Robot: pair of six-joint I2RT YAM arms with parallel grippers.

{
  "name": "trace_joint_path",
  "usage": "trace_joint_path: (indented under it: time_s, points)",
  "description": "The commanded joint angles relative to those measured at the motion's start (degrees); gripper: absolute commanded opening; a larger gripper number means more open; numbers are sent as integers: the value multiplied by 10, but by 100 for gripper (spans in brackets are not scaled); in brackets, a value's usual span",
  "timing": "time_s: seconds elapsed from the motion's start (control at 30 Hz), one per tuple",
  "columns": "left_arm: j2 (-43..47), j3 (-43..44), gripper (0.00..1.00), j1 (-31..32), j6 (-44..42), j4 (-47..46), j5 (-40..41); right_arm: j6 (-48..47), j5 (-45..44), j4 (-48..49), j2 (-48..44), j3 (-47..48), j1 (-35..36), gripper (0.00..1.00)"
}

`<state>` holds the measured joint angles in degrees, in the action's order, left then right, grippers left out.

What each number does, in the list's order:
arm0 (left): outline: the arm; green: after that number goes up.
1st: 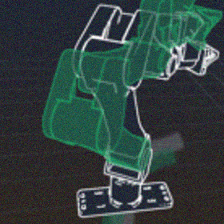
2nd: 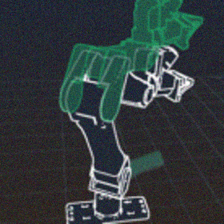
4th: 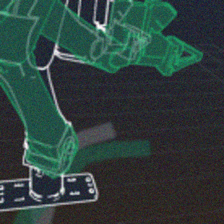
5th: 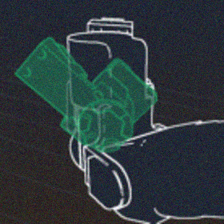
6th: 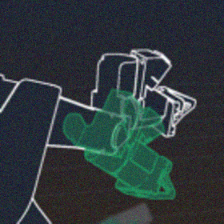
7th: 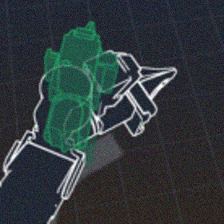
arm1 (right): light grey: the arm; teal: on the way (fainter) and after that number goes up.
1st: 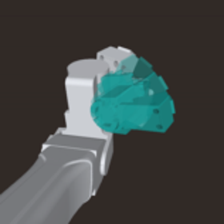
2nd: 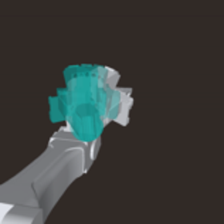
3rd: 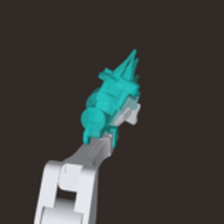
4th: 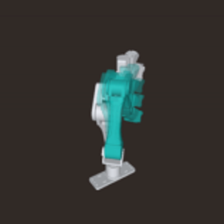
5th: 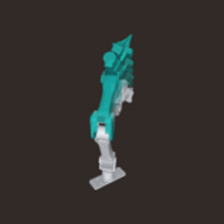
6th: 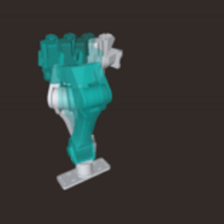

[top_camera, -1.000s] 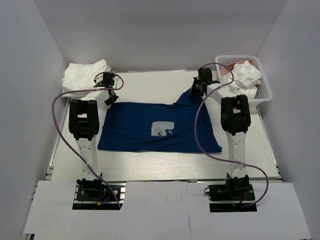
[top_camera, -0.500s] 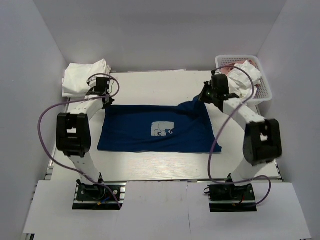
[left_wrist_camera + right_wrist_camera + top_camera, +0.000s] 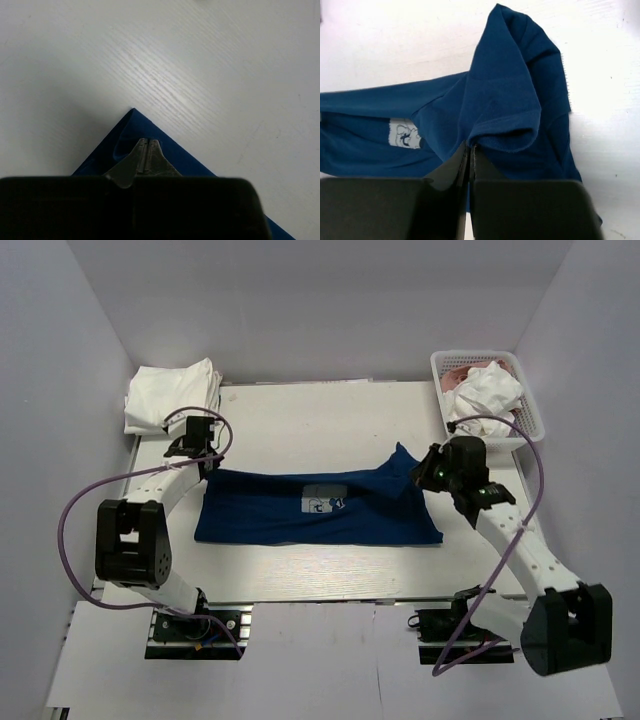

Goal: Fold and stack the t-shirts

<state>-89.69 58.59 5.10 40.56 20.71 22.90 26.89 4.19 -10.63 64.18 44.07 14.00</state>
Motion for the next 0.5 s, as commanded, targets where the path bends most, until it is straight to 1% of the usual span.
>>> trace_joint_path:
  time_s: [0.0, 0.07, 0.13, 0.2, 0.23, 0.27, 0.3, 0.33, 0.4, 0.43, 0.47]
  points:
    - [32, -24, 0, 1, 29, 20, 7, 40, -8, -24, -41, -40, 2, 0]
    - [37, -44, 0, 1, 43, 28, 7, 56, -4, -33, -57, -55, 3, 0]
    - [48, -65, 0, 1, 58, 44, 7, 99, -8, -27, -91, -106, 6, 0]
    - [48, -82, 0, 1, 65, 49, 7, 141, -18, -11, -122, -177, 11, 0]
    - [48, -82, 0, 1, 65, 50, 0, 150, -16, 8, -155, -215, 12, 0]
    - [48, -87, 0, 1, 65, 50, 0, 168, -4, 31, -164, -233, 13, 0]
    - [48, -88, 3, 1, 71, 64, -6, 177, -3, 41, -173, -248, 16, 7]
    - [40, -88, 18, 1, 71, 71, -6, 178, -6, 47, -181, -280, 16, 15]
    - [33, -81, 37, 1, 78, 104, -6, 176, -19, 40, -197, -289, 16, 28]
    - [33, -81, 59, 1, 85, 115, -6, 166, -23, 19, -203, -284, 16, 34]
    - [33, -75, 71, 1, 94, 127, 1, 149, -28, 12, -208, -280, 15, 40]
